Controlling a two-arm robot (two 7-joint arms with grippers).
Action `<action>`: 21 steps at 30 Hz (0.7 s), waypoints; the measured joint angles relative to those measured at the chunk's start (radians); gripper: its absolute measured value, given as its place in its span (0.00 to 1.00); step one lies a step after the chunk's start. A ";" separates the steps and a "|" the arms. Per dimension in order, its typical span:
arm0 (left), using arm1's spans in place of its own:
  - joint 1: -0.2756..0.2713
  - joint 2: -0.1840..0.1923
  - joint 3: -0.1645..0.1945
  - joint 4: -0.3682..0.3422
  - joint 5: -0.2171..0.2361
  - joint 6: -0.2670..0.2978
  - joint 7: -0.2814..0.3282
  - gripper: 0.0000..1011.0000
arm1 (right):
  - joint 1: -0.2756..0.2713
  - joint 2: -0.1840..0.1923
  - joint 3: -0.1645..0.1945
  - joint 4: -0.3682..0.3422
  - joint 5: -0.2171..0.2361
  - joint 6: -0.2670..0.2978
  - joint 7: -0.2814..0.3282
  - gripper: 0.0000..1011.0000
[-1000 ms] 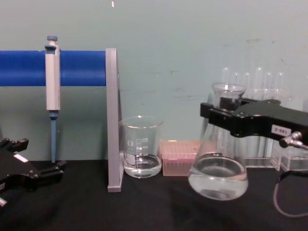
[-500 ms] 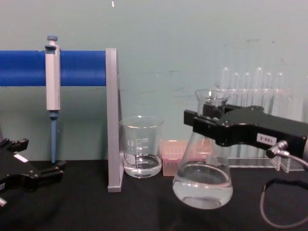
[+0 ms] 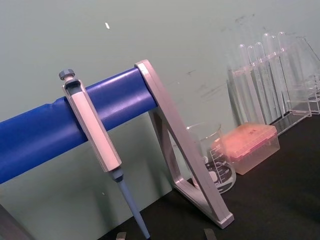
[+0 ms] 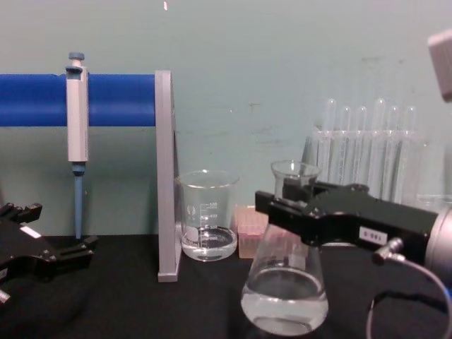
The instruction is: Grasp the erlenmeyer flask with one hand, shake it three times, then place it back.
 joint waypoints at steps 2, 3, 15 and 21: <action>0.000 0.000 0.000 0.000 0.000 0.000 0.000 0.99 | 0.002 -0.004 -0.003 0.009 0.000 -0.001 -0.001 0.45; 0.000 0.000 0.000 0.000 0.000 0.000 0.000 0.99 | 0.004 -0.007 -0.005 0.016 0.000 -0.001 -0.002 0.45; 0.000 0.000 0.000 0.000 0.000 0.000 0.000 0.99 | 0.023 -0.024 -0.021 0.072 -0.004 -0.011 0.003 0.45; 0.000 0.000 0.000 0.000 0.000 0.000 0.000 0.99 | 0.030 -0.030 -0.028 0.094 -0.007 -0.013 0.008 0.45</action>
